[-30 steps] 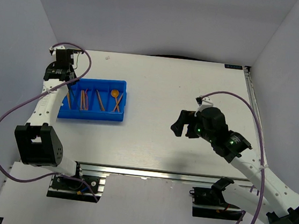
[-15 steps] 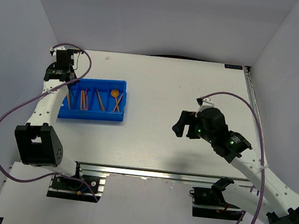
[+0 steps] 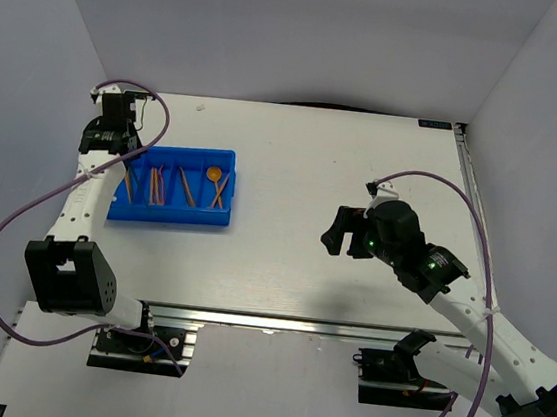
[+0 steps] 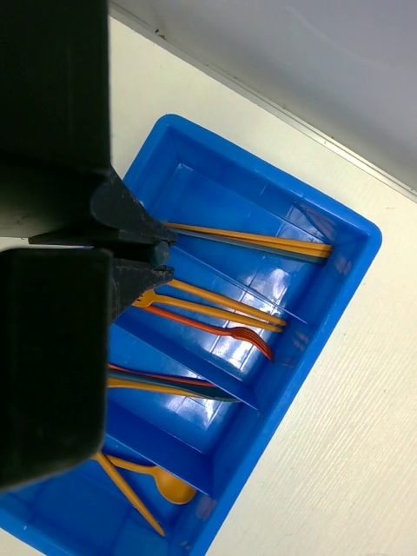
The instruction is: Sort the eating utensils into containers
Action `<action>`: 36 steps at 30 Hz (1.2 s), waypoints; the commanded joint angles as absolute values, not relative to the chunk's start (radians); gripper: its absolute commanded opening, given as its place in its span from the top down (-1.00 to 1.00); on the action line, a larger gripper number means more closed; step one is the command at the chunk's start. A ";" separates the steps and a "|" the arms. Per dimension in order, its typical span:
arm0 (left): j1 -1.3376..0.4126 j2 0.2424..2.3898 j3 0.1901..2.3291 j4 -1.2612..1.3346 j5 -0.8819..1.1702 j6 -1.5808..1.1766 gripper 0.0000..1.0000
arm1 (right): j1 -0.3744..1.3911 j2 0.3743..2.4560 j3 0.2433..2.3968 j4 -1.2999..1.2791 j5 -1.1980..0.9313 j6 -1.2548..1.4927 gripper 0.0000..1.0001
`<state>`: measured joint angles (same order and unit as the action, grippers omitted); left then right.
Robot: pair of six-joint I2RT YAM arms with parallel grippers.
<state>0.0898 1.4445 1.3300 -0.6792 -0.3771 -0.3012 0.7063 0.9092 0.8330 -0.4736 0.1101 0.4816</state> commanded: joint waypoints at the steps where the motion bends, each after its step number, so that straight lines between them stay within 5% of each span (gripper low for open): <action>1: 0.091 1.379 1.341 -0.692 -0.379 -0.287 1.00 | 0.701 0.894 0.827 -0.471 0.129 0.462 -0.79; 16: 0.091 1.394 1.419 -0.686 -0.458 -0.200 1.00 | 0.701 0.899 0.833 -0.472 0.133 0.448 -0.79; 29: 0.092 1.489 1.437 -0.183 -0.811 0.044 1.00 | 0.700 0.827 0.776 -0.420 0.072 0.433 -0.79; 36: 0.095 1.563 1.393 -0.071 -0.625 0.049 1.00 | 0.700 0.772 0.738 -0.380 0.009 0.431 -0.79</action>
<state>0.0906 1.5513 1.4258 -0.1501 -0.7097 0.0284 0.7063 0.7929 0.7509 -0.4412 0.0433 0.4511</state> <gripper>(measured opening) 0.113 0.894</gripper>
